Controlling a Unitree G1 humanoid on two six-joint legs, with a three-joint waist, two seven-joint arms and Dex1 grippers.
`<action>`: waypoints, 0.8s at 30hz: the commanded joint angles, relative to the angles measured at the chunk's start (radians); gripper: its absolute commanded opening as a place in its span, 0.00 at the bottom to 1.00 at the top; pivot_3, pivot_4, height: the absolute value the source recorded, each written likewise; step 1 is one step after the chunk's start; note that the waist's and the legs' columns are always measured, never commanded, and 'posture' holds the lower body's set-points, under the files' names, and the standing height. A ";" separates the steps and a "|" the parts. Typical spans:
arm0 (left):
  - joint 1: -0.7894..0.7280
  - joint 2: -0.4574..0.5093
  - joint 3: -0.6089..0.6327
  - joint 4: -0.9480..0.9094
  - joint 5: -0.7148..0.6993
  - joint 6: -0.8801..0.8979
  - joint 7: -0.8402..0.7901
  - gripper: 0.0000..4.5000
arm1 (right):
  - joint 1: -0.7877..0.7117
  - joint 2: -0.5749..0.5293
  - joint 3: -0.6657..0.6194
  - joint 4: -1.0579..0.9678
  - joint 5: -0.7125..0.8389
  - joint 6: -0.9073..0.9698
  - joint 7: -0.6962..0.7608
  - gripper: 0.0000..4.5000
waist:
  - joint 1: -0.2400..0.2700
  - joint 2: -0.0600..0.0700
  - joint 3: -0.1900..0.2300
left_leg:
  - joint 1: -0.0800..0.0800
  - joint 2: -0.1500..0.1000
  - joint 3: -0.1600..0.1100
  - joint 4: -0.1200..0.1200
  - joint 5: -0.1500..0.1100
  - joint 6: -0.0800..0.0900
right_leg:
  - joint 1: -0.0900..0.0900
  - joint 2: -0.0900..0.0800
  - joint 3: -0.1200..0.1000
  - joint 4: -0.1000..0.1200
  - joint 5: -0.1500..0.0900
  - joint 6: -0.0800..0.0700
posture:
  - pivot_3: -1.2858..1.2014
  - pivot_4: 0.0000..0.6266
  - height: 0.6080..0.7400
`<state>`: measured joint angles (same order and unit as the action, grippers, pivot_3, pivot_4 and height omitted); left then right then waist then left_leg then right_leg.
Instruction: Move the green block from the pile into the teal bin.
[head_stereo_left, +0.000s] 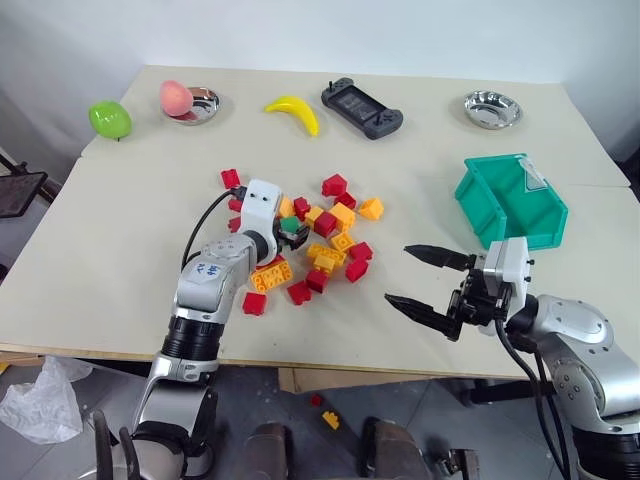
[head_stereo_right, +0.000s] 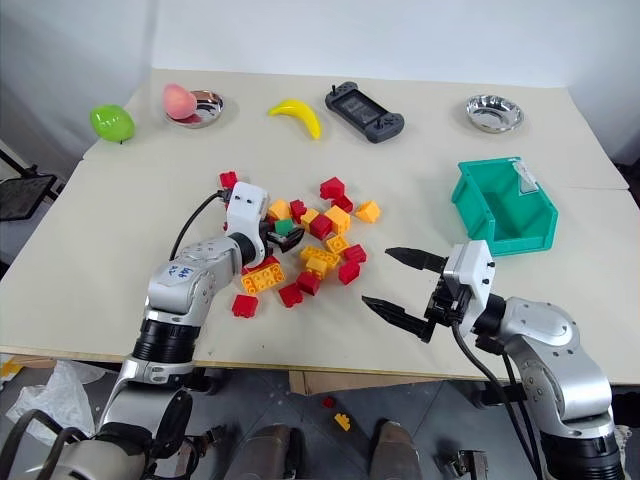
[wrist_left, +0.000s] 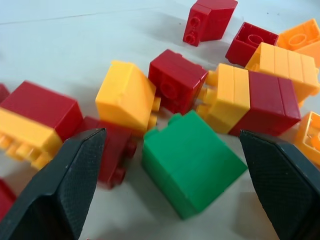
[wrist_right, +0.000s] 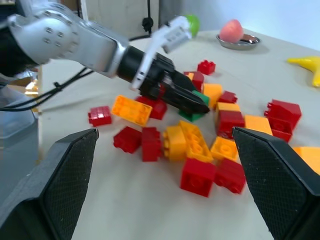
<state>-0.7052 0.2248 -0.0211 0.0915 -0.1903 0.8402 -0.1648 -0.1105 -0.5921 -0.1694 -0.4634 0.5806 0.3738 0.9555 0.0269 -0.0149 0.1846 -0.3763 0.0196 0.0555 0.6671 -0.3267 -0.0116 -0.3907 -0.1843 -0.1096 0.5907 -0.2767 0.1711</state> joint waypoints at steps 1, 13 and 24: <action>-0.003 0.021 -0.025 0.011 0.002 0.055 -0.048 0.80 | 0.008 -0.027 -0.026 -0.060 0.033 0.005 -0.015 1.00 | 0.000 0.000 0.000 | 0.000 0.000 0.000 0.000 0.000 0.000 | 0.000 0.000 0.000 0.000 0.000 0.000 | 0.52 0.24 1.00; -0.025 0.182 -0.027 -0.011 -0.065 -0.040 -0.367 0.50 | -0.015 -0.069 -0.052 -0.061 0.060 0.004 -0.050 1.00 | -0.002 0.000 0.000 | 0.000 0.000 0.000 0.000 0.000 0.000 | 0.000 0.000 0.000 0.000 0.000 0.000 | 0.52 0.24 1.00; -0.257 0.100 -0.157 0.236 -0.109 -0.565 -0.978 0.50 | 0.188 -0.120 -0.304 -0.121 0.064 -0.007 -0.101 1.00 | 0.035 0.000 0.000 | -0.002 -0.001 0.000 0.002 -0.001 0.002 | 0.000 0.000 -0.001 -0.002 0.001 0.001 | 0.52 0.24 1.00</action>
<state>-0.9415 0.3488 -0.1366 0.2900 -0.3128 0.3345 -1.0902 0.0625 -0.6977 -0.4117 -0.5434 0.6259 0.3811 0.8632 0.0622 -0.0152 0.1848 -0.3786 0.0184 0.0559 0.6700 -0.3283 -0.0087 -0.3901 -0.1845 -0.1106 0.5888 -0.2758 0.1728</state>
